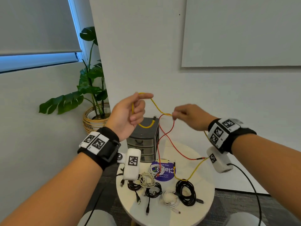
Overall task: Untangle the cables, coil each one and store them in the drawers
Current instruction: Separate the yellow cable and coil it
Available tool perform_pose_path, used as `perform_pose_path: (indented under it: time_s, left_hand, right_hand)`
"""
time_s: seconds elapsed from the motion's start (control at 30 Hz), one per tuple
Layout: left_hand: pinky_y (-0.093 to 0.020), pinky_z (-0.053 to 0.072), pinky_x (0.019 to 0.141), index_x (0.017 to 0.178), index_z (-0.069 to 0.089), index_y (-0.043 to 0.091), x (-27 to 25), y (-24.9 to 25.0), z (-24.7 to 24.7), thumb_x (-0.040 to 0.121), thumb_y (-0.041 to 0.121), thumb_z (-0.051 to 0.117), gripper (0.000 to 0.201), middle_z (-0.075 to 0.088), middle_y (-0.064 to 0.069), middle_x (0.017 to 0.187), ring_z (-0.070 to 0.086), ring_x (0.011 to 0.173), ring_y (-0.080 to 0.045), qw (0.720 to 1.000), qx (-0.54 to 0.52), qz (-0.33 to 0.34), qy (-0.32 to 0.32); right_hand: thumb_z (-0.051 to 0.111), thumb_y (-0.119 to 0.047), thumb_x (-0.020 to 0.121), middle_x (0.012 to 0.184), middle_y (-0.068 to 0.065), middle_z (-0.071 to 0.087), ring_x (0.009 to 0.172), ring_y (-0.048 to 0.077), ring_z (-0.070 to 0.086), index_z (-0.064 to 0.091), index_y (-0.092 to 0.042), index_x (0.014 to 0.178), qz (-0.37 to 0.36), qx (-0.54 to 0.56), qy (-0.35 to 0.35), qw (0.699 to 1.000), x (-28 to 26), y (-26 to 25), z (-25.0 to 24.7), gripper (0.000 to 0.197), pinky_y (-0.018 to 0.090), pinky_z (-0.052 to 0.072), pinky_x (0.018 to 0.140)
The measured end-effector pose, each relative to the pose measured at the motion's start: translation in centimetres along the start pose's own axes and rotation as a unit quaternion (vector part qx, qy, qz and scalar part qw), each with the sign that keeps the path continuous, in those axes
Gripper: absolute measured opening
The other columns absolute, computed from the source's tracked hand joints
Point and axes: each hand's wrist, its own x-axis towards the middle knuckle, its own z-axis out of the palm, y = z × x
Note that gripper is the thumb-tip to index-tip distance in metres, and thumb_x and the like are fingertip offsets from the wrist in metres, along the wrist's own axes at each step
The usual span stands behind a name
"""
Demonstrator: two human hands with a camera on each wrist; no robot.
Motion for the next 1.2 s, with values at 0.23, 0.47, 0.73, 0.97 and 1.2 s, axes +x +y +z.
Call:
perform_pose_path:
  time_s: [0.23,0.47,0.73,0.97,1.2]
  left_hand:
    - [-0.024,0.059,0.081,0.135,0.052,0.002,1.3,-0.4,0.9,0.111,0.037,0.036,0.045,0.073,-0.016,0.114,0.075,0.099,-0.021,0.983,0.058,0.045,0.167]
    - [-0.026,0.038,0.051,0.093,0.073,0.016,0.4,-1.4,0.9,0.111,0.041,0.033,0.051,0.058,-0.005,0.063,0.048,0.044,-0.015,0.938,0.342,-0.018,0.061]
    - [-0.019,0.015,0.042,0.111,0.068,-0.001,0.6,0.3,1.8,0.11,0.032,0.029,0.051,0.027,0.003,0.062,0.017,0.045,-0.007,0.993,0.089,-0.047,-0.055]
    - [-0.021,0.058,0.081,0.14,0.05,-0.003,1.6,1.4,2.5,0.112,0.022,0.035,0.04,0.076,-0.014,0.11,0.074,0.101,-0.018,0.99,0.046,0.087,0.106]
    - [-0.026,0.053,0.07,0.105,0.07,0.005,1.3,0.1,2.3,0.112,0.026,0.035,0.041,0.072,-0.007,0.078,0.066,0.064,-0.015,0.921,0.37,0.076,0.098]
  right_hand:
    - [0.059,-0.033,0.1,0.084,0.006,0.068,0.078,0.02,0.06,0.075,-0.02,0.093,-0.126,0.017,-0.166,0.978,-1.0,-6.0,1.0,0.022,0.037,0.047,0.077]
    - [0.065,-0.03,0.098,0.063,-0.012,0.058,0.059,0.007,0.049,0.073,-0.017,0.089,-0.204,0.042,-0.042,0.977,0.8,-8.1,-3.0,0.018,0.025,0.04,0.061]
    - [0.048,-0.04,0.106,0.072,-0.004,0.052,0.065,0.009,0.048,0.057,-0.013,0.081,-0.09,0.122,0.06,0.987,1.9,-3.7,-1.6,0.038,0.04,0.053,0.068]
    - [0.04,-0.039,0.109,0.087,-0.007,0.062,0.074,0.004,0.054,0.064,-0.021,0.093,-0.097,0.025,-0.123,0.987,-0.2,-5.4,1.7,0.034,0.03,0.044,0.076]
    - [0.059,-0.01,0.098,0.058,-0.015,0.058,0.056,-0.002,0.051,0.072,-0.003,0.083,-0.165,0.092,-0.089,0.978,0.8,-9.8,-4.8,0.021,0.01,0.038,0.061]
